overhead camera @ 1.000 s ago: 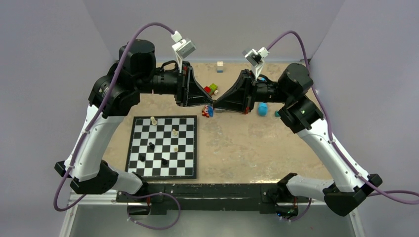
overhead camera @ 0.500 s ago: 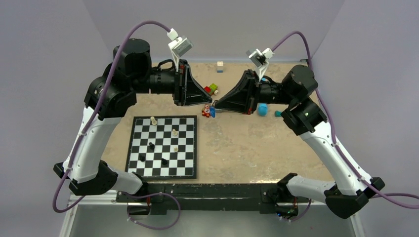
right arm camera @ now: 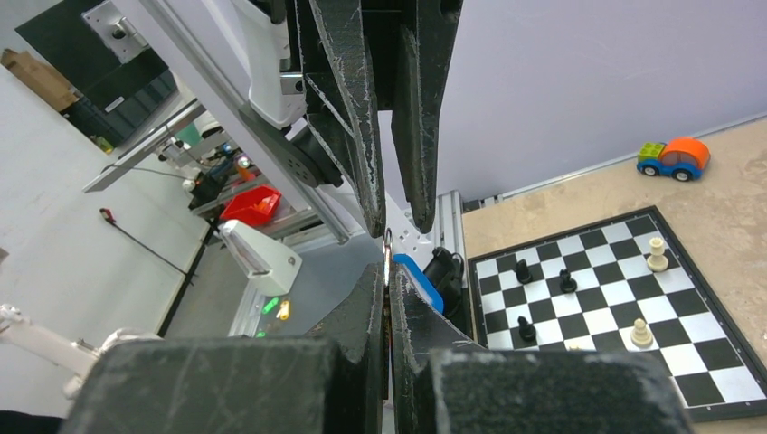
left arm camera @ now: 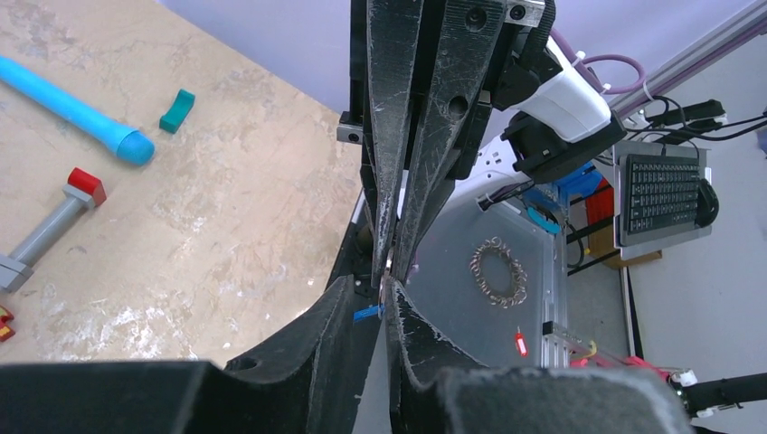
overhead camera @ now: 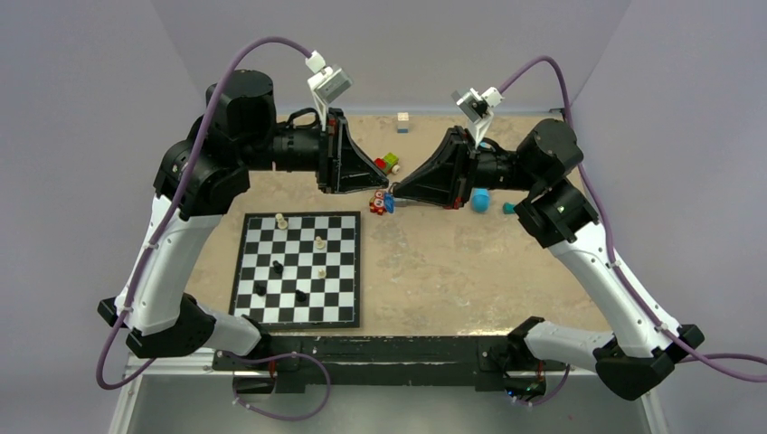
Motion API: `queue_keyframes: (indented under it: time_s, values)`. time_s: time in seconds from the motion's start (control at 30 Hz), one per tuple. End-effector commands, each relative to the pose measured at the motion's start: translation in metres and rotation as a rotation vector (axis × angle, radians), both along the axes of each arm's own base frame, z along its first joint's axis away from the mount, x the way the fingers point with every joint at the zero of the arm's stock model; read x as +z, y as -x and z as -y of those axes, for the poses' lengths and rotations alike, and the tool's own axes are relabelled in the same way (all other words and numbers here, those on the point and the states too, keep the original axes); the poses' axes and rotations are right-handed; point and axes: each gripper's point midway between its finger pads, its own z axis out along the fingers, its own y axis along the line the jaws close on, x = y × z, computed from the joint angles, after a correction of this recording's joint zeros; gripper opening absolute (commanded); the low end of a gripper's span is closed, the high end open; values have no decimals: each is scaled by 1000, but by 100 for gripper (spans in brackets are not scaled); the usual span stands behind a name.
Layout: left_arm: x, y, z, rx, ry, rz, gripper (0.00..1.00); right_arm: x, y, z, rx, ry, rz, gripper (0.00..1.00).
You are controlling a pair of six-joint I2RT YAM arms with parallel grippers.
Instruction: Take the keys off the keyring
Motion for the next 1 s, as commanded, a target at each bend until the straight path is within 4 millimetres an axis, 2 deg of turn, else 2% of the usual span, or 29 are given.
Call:
queue_keyframes:
  time_s: [0.0,0.4,0.53,0.63,0.97]
  values:
    - [13,9,0,-26,44,14,23,21,5,3,-2,-54,66,0]
    - [10,8,2,-36,43,6,16,23,0,0,-5,-59,65,0]
    - [10,8,2,-38,44,6,10,23,-1,-1,-4,-60,65,0]
    - [10,8,2,-36,43,8,1,22,0,0,-1,-59,66,0]
    - [10,5,-1,-15,28,23,0,15,2,1,-2,-41,64,0]
